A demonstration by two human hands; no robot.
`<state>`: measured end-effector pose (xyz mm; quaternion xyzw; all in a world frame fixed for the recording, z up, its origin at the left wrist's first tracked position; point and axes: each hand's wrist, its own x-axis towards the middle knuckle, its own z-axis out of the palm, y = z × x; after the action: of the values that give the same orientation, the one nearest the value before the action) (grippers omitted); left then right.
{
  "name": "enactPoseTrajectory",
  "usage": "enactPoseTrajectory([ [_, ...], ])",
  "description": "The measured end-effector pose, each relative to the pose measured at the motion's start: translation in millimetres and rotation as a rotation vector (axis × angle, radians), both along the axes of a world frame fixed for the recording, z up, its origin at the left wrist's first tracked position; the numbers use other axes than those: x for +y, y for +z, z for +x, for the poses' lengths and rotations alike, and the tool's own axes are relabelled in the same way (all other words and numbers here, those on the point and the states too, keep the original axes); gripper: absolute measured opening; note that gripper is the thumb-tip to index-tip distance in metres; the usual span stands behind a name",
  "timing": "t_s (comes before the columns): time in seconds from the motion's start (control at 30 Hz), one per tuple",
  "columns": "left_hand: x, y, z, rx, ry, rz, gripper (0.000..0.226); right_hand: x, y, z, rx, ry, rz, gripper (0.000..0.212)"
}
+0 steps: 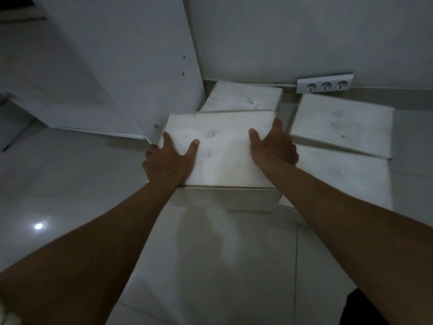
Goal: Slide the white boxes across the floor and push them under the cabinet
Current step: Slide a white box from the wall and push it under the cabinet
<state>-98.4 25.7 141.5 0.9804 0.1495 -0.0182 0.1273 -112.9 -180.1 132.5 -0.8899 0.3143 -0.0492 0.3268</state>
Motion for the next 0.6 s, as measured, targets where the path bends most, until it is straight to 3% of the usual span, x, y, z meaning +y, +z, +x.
enactPoseTrajectory([
  [0.3, 48.1, -12.5, 1.5, -0.039, -0.150, -0.021, 0.095, 50.2, -3.6, -28.1, 0.012, -0.153, -0.012, 0.071],
  [0.6, 106.2, -28.8, -31.2, 0.022, -0.387, -0.102, 0.095, 122.9, -7.4, -107.3, 0.070, -0.397, -0.064, 0.072],
])
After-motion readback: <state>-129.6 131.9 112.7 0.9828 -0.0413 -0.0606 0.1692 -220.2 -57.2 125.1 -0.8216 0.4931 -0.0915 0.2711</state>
